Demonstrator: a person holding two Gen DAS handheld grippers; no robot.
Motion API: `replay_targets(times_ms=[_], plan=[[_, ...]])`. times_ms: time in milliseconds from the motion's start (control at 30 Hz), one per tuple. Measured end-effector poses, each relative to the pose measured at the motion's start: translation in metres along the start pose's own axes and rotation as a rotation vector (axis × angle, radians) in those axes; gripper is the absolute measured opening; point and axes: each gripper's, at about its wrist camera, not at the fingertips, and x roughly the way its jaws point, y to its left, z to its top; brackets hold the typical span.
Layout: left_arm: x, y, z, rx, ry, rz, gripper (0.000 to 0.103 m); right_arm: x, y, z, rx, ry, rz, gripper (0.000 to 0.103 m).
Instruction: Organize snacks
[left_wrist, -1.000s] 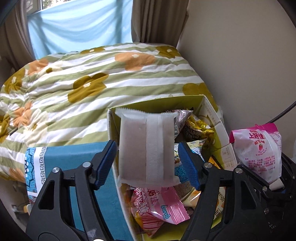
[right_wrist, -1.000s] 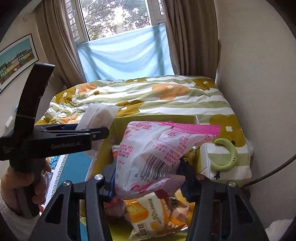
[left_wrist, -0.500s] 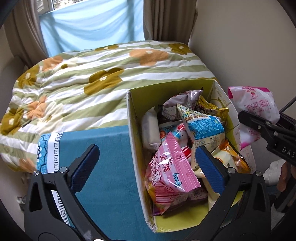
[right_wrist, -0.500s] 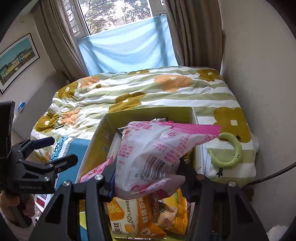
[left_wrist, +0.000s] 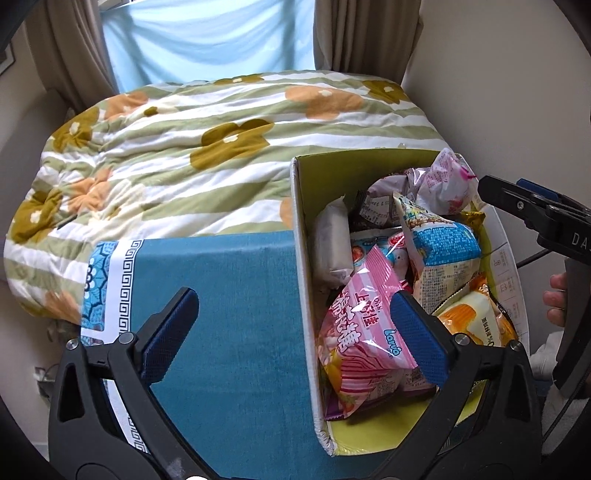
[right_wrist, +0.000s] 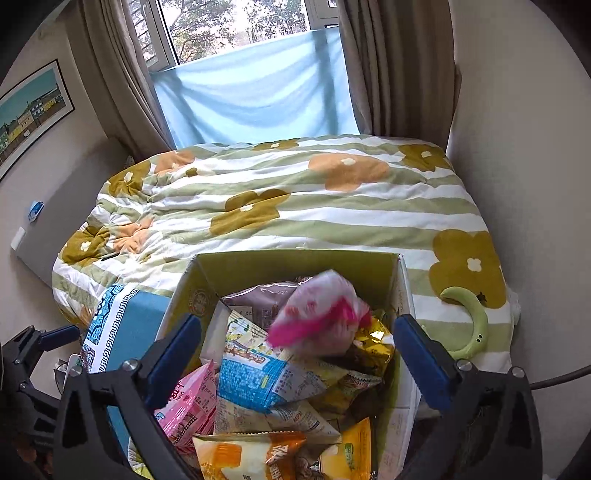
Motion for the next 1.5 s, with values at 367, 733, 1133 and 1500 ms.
replay_targets(times_ms=[367,733,1133,1500], plan=[[-0.026,0.022,-0.022,0.013,-0.033,-0.021,0.103,-0.028,0.014,-0.030,0.043,-0.017,-0.046,0.103],[-0.146,0.064,-0.071,0.015,-0.234,0.021,0.103,-0.114,0.081,-0.064,0.021,-0.134,-0.080,0.103],[-0.247,0.099,-0.175,0.004,-0.392,0.068,0.103,-0.217,0.161,-0.154,0.006,-0.252,-0.190,0.103],[-0.268,0.092,-0.209,0.037,-0.454,0.094,0.103,-0.246,0.189,-0.196,0.003,-0.293,-0.224,0.103]])
